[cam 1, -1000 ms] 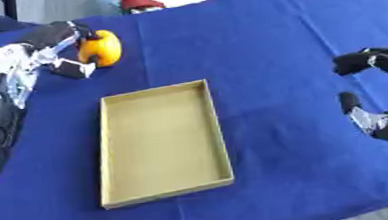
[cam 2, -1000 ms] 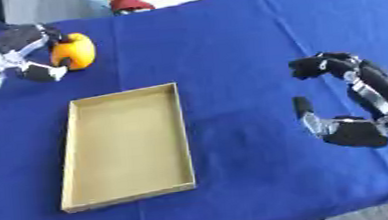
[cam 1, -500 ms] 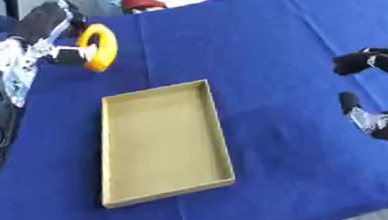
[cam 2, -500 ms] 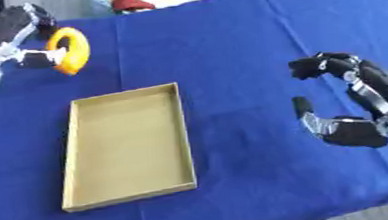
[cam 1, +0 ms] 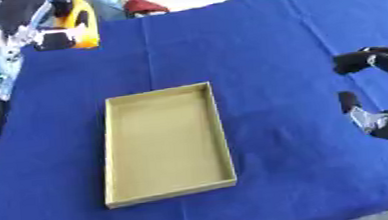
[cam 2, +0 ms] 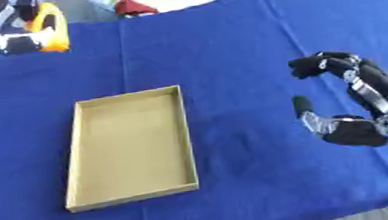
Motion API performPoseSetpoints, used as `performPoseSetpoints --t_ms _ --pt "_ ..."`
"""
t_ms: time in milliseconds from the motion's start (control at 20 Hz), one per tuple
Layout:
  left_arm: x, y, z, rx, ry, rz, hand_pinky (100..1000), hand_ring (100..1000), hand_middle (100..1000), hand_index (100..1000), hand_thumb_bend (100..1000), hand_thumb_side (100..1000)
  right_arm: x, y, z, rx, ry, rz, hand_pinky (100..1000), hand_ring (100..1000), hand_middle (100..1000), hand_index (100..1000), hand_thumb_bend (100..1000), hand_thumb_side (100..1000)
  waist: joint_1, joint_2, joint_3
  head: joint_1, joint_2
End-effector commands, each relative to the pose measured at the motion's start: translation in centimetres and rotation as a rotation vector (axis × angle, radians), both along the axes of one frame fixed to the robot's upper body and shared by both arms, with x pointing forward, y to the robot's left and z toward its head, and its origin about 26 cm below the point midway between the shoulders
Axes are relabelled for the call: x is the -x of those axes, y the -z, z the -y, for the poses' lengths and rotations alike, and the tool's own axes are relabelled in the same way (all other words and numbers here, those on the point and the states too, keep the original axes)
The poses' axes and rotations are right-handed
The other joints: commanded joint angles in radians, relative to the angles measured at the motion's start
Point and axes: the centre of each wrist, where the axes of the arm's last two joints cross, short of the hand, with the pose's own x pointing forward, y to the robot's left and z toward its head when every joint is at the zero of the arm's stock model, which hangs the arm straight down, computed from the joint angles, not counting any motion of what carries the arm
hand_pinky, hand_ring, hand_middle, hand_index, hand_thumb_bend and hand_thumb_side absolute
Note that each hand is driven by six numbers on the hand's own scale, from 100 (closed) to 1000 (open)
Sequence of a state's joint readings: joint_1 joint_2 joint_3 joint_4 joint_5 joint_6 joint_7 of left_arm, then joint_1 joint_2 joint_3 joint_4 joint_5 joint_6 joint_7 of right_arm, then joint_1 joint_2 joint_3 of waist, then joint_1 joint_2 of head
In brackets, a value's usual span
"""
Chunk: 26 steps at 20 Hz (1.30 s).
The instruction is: Pick up objects on the table and place them in the box.
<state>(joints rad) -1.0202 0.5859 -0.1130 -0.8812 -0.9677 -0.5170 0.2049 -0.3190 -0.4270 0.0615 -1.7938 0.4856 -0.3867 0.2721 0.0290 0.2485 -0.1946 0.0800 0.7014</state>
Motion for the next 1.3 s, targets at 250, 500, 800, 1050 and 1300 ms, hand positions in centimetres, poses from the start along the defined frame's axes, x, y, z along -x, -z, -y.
performPoseSetpoints --t_ms 250,500,800,1050,1300 --pt "2.6 -5.2 2.3 -0.115 0.213 0.103 386 339 279 404 100 100 0.0 -0.7 0.5 0.019 0.009 0.019 712 708 687 869 100 442 -0.003 -0.035 0.013 -0.011 -0.014" --pt "5.1 -6.4 5.4 -0.218 0.378 0.129 393 337 278 403 100 100 0.0 -0.7 0.5 0.023 0.007 0.017 712 708 687 869 100 440 -0.001 -0.041 0.015 -0.015 -0.016" --pt "8.5 -6.7 8.8 -0.366 0.549 0.126 418 346 288 411 100 118 0.0 -0.7 0.4 0.028 0.002 0.015 712 707 687 869 100 442 0.005 -0.043 0.017 -0.019 -0.014" --pt "10.4 -5.7 10.6 -0.485 0.633 0.073 447 375 320 444 100 164 0.0 -0.7 0.3 0.031 -0.006 0.014 711 707 686 868 100 445 0.008 -0.044 0.016 -0.022 -0.013" --pt "11.1 -4.2 11.8 -0.583 0.677 -0.013 488 421 367 490 100 200 -0.1 -0.6 0.1 0.034 -0.017 0.008 711 706 686 867 100 449 0.009 -0.043 0.018 -0.024 -0.012"
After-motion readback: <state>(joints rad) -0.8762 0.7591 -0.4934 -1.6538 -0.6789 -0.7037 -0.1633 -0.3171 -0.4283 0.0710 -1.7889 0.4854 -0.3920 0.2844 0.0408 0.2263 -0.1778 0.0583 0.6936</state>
